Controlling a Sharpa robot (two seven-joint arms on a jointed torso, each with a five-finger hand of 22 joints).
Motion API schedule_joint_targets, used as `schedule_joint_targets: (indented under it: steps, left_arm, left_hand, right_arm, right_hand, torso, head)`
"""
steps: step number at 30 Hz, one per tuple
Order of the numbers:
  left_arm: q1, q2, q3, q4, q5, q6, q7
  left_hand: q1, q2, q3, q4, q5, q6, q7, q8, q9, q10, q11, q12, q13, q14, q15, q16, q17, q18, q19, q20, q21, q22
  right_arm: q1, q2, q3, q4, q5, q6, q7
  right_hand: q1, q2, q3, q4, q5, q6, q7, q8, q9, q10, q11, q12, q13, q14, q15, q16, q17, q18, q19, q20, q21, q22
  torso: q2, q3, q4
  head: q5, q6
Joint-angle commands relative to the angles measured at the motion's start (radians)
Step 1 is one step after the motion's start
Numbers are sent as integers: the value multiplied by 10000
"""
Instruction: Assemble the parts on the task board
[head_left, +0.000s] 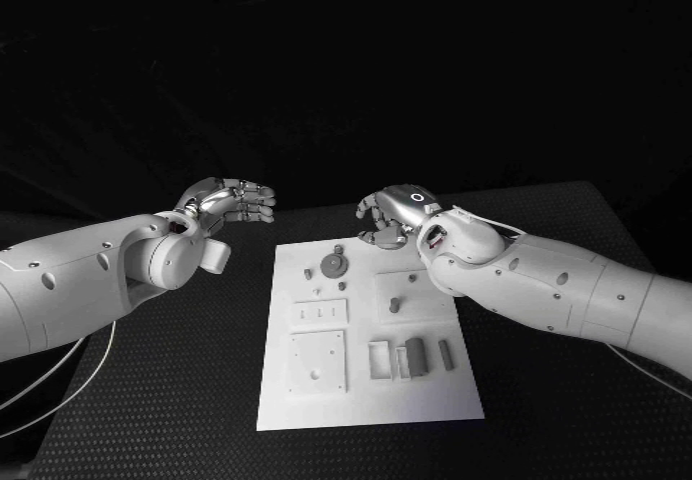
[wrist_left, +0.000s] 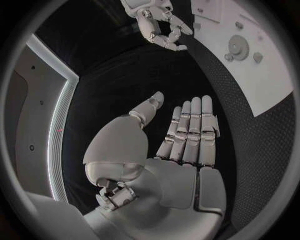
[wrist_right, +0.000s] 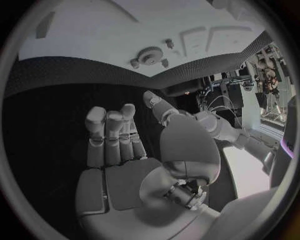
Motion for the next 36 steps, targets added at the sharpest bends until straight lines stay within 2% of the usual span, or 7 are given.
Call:
schedule_joint_targets:
  steps: [1,6,11,17,22,28,36]
  left_arm:
    - [7,48,7,-118,0,422,243]
    - [-39,96,5,-273,-7,582,245]
    - [-114,127,5,-370,-10,702,255]
    - [-186,195,5,-453,-11,734,255]
    - [-238,238,5,-486,-11,793,264]
    - [-279,233,5,-481,-12,775,210]
    - [-317,235,4,-503,-44,737,169]
  left_hand:
    - [-72,66,-44,-12,4,21,40,-6,0,-6,46,-26,-10,48,24,-23,24,156,85,14,-30,16]
    - [-73,95,-46,-14,4,116,4,44,16,84,11,4,6,73,15,-32,44,156,106,6,-37,25]
    - [-76,123,-46,-13,4,180,-23,74,23,148,-15,23,15,88,10,-42,58,156,122,0,-43,32]
    - [-76,127,-46,-15,4,182,-26,74,22,151,-17,21,14,91,9,-44,61,155,125,-1,-45,33]
    - [-74,115,-55,-19,3,141,-14,44,5,115,-1,-13,0,89,9,-58,68,153,124,-2,-57,35]
    - [-78,112,-61,-18,3,133,-8,38,1,110,3,-20,-4,87,10,-64,70,151,122,-1,-61,35]
    - [-117,87,-98,-13,2,46,33,-16,-27,53,34,-69,-25,72,20,-92,82,141,109,6,-86,37]
  right_arm:
    - [26,-345,111,74,1587,-259,1185]
    - [58,-950,260,125,3139,124,2170]
    - [111,-1370,269,-85,4083,1118,3154]
    - [111,-1475,269,-681,4082,1895,3656]
    - [110,-1407,267,-1242,3872,2314,3784]
    - [73,-1241,222,-1922,2972,2349,3758]
    - [-60,-1207,174,-2206,2249,2617,3511]
  right_hand:
    - [135,0,57,-217,-28,-43,170,70,-8,-203,68,-787,-688,-188,56,-172,-86,1025,-161,100,-169,44]
    - [236,-32,147,-495,-29,-182,266,66,-21,-250,192,-2561,-2209,-363,161,-448,-313,1025,-301,268,-424,-36]
    - [499,-81,224,-608,-29,-369,408,80,-33,-383,411,-4329,-3597,-727,383,-526,-389,1025,-554,443,-649,-51]
    - [1037,-234,168,-632,-30,-603,348,105,-66,-192,551,-5387,-4415,-873,505,-432,-435,1025,-622,541,-696,5]
    - [1204,-325,65,-640,-26,-715,258,146,-90,-307,670,-6137,-4896,-1033,634,-393,-485,1025,-755,631,-753,55]
    - [1258,-462,-26,-622,-25,-824,222,183,-124,-338,776,-6741,-5334,-1275,731,-398,-560,1025,-950,757,-866,79]
    - [1178,-736,-54,-548,-25,-1240,166,61,-222,-544,1070,-7178,-5606,-1658,1025,-424,-635,1025,-1198,932,-1069,48]
  torso:
    - [-94,74,446]
    - [-183,145,261]
    - [-272,209,77]
    - [-377,307,-107]
    - [-426,336,-154]
    - [-428,333,-167]
    - [-396,322,-193]
  head:
    - [49,77]
    - [92,139]
    - [102,229]
    - [202,247]
    - [235,196]
    - [141,229]
    - [13,235]
